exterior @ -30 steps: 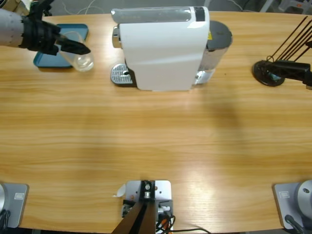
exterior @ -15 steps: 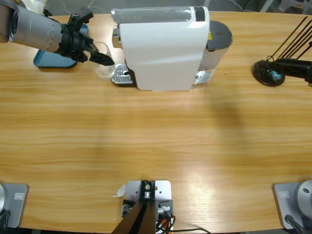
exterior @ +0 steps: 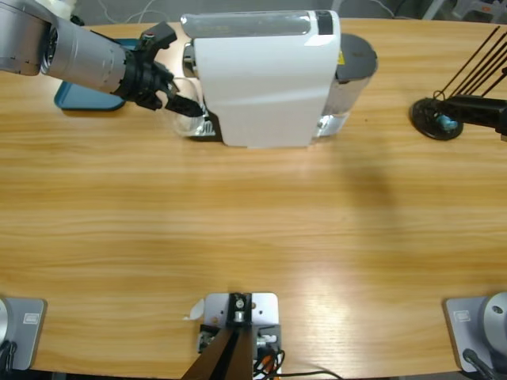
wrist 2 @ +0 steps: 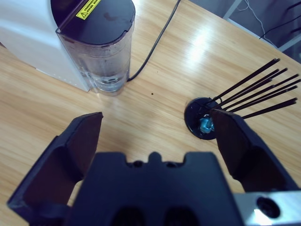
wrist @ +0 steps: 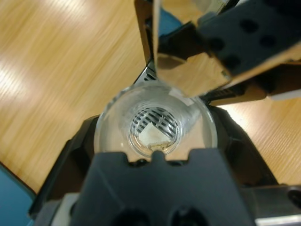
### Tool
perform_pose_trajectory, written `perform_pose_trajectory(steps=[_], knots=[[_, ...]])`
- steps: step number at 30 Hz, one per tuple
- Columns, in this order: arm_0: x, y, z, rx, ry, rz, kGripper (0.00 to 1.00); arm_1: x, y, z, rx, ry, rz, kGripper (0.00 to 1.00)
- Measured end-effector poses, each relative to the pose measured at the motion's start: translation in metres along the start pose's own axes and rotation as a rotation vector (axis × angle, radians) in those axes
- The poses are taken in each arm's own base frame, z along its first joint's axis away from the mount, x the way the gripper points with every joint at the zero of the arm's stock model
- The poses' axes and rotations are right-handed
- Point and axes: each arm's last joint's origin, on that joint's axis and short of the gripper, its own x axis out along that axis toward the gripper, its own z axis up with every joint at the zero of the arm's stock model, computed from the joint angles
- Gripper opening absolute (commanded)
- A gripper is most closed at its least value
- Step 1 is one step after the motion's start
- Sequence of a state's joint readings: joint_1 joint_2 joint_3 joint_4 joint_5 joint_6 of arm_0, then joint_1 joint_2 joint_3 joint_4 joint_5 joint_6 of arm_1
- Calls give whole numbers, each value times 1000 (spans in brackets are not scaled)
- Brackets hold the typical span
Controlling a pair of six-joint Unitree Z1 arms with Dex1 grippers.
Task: Pour coffee
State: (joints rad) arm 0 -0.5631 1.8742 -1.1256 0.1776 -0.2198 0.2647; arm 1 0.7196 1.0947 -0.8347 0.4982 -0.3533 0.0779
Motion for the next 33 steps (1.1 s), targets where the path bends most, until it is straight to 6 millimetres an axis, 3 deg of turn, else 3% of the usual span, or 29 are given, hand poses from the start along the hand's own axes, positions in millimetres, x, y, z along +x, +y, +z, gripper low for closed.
perform_pose_trajectory(steps=[6, 7, 8, 11, 12, 27, 33], knots=[[2, 1, 2, 7, -2, 0, 169, -1, 0, 0, 1, -2, 0, 1000], [2, 1, 2, 8, -2, 0, 250, -1, 0, 0, 1, -2, 0, 1000], [3, 1, 3, 9, -3, 0, 486, -1, 0, 0, 1, -2, 0, 1000], [4, 2, 4, 10, -4, 1, 945, -1, 0, 0, 1, -2, 0, 1000], [4, 2, 5, 11, -4, 1, 990, -1, 0, 0, 1, -2, 0, 1000], [4, 2, 4, 16, 11, 46, 996, 0, 1, -1, 1, -1, 16, 1000], [-26, -3, 6, 23, -13, 78, 996, 1, 1, 0, 6, -12, 28, 1000]])
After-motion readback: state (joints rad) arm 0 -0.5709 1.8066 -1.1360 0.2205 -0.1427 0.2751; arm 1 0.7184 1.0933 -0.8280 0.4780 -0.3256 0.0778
